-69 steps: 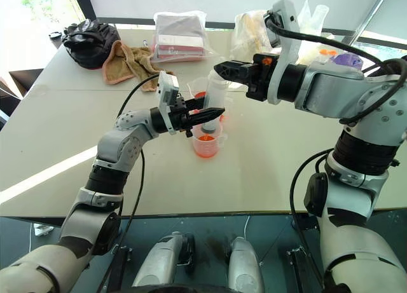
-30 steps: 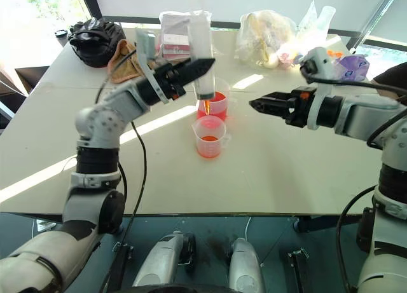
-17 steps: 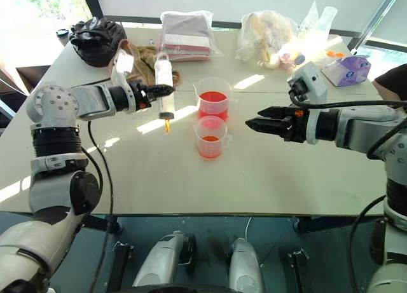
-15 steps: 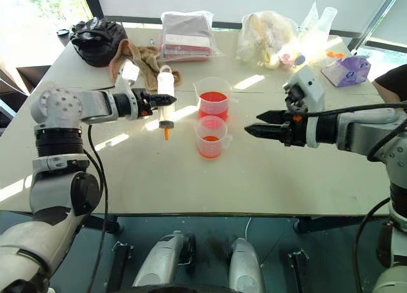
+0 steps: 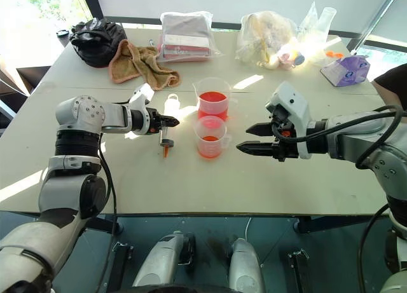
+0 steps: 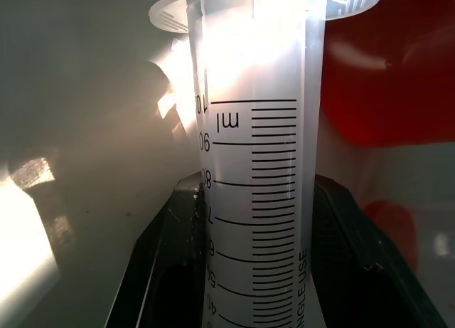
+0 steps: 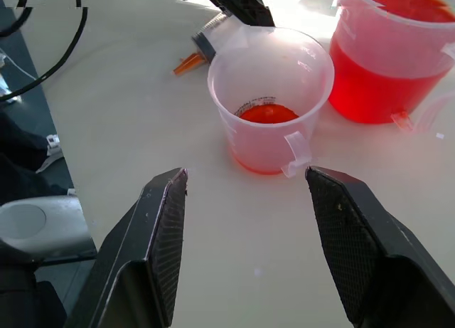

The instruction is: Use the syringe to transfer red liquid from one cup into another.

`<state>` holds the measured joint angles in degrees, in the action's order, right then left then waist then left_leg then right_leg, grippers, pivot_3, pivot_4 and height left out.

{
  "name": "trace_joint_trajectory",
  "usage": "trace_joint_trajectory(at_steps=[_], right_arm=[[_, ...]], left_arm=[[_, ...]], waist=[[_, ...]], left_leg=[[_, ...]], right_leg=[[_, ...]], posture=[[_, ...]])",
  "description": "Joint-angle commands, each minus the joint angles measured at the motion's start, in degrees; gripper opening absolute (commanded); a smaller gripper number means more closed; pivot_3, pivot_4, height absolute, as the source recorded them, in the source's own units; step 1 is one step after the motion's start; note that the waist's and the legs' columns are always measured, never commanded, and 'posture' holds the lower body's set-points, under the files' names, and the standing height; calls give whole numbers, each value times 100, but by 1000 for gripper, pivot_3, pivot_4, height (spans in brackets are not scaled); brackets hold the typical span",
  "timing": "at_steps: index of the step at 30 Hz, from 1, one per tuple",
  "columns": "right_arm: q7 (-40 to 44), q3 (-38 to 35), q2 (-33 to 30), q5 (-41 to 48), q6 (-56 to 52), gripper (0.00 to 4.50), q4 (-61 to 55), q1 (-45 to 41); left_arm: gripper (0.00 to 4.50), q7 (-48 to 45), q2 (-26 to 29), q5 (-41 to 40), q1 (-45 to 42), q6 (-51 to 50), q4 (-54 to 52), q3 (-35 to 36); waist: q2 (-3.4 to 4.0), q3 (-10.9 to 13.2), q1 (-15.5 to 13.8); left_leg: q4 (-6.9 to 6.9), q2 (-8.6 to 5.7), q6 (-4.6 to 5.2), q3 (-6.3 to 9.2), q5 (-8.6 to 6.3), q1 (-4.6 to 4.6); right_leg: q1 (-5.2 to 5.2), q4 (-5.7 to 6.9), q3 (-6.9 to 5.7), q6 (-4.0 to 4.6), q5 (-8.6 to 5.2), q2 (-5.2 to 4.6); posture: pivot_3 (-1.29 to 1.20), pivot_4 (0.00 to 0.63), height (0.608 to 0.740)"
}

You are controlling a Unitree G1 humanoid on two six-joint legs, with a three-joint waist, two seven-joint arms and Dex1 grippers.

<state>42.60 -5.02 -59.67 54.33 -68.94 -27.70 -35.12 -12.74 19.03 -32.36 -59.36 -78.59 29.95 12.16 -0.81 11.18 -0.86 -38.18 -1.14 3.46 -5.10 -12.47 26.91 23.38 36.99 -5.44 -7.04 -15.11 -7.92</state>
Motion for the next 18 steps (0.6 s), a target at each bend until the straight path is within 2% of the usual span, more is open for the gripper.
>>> trace_joint_trajectory(at_steps=[1, 5, 7, 11, 15, 18], right_arm=[[21, -80, -60, -6, 8, 2772, -129, -157], [33, -31, -74, -132, 52, 2781, -102, -145], [54, -27, -76, -174, 65, 2781, -83, -142], [143, 21, -95, -310, 139, 2781, -4, -159], [354, 118, -202, -506, 282, 2781, 93, -168], [738, 235, -415, -731, 523, 2781, 256, -188]], left_arm=[[1868, 37, -13, 204, -20, 23, 60, -6], [3732, 59, 45, 262, 59, -26, -94, 94], [4455, 56, 96, 254, 187, 89, -407, 187], [4455, -85, 156, 63, 384, 377, -1172, 449], [4455, -247, 205, 16, 715, 1157, -2250, 578], [4455, -474, 622, -54, 1052, 1002, -3109, 434]], waist=[[0, 0, 1], [1, 0, 10], [1, -1, 14], [1, 0, 37], [1, 0, 0], [1, 0, 9]], left_leg=[[1, 0, 0, -1, 0, -2], [5, 0, -1, -2, 0, -6], [6, 0, -2, -2, 0, -8], [19, 2, -9, -7, 3, -10], [20, 2, -11, -7, 5, 0], [19, -5, -11, -8, 5, 4]], right_leg=[[0, 0, 1, 0, 0, -3], [-1, 1, 2, 1, 1, -7], [-1, 1, 3, 2, 1, -8], [6, 2, 9, 3, 2, -8], [13, -1, 9, 3, 2, -9], [12, -7, 7, 3, 2, -16]], posture=[[0, 150, 740], [0, 150, 740], [0, 150, 740], [0, 150, 740], [0, 150, 740], [0, 150, 740]])
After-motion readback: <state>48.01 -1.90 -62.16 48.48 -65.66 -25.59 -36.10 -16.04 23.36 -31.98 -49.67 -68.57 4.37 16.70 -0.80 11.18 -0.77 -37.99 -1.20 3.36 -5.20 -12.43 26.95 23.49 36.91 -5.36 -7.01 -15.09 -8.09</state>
